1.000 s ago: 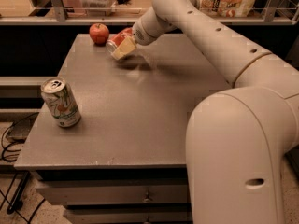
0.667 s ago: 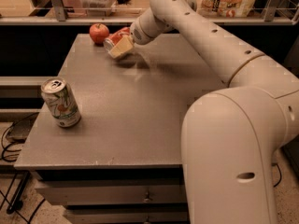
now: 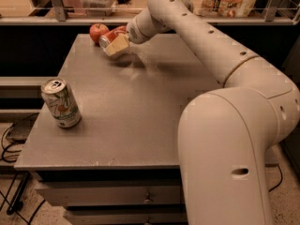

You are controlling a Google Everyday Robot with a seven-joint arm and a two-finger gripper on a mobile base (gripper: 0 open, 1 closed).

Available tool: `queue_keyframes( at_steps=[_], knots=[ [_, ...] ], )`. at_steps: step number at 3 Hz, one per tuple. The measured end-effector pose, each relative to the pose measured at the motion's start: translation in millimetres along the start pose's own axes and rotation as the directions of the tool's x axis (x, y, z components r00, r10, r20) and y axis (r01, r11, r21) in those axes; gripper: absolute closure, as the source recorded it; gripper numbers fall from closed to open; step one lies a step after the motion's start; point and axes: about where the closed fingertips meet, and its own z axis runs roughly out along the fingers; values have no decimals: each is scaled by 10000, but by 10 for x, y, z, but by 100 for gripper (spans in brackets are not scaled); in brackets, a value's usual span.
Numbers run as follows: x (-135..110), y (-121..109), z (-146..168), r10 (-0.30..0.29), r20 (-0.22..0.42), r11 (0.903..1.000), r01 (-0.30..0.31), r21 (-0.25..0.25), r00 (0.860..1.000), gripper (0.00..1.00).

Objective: Move coke can near apple

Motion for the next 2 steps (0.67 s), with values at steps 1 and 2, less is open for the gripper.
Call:
queue_keyframes(
  at_steps=[1, 2],
  knots=[
    [-52, 50, 37, 131, 201, 9996, -126, -256, 9997, 14],
    [-37, 65, 70, 118, 151, 9995, -114, -281, 9998, 0]
  ],
)
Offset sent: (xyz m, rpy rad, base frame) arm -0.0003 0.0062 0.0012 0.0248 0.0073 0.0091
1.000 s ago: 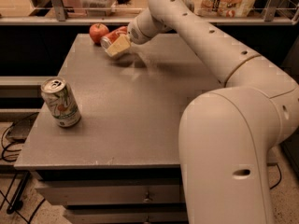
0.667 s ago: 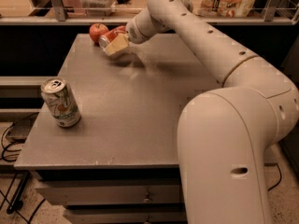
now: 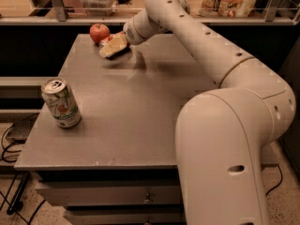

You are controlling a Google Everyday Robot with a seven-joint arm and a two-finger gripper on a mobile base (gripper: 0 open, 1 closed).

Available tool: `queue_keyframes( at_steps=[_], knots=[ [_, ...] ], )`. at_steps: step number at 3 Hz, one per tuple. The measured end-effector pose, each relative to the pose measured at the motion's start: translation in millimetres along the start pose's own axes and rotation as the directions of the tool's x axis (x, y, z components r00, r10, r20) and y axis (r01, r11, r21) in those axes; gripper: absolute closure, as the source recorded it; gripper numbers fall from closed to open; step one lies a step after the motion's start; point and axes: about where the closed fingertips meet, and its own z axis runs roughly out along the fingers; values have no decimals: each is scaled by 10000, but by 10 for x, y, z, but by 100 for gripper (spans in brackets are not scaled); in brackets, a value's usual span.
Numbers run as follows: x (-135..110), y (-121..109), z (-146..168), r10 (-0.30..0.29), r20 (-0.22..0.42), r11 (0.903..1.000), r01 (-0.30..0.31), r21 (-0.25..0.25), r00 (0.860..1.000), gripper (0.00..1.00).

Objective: Move coke can near apple

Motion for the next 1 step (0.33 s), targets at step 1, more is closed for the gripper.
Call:
queue_keyframes(
  at_steps=[1],
  knots=[
    [0, 1, 1, 0, -1, 10000, 0, -2, 10000, 0]
  ],
)
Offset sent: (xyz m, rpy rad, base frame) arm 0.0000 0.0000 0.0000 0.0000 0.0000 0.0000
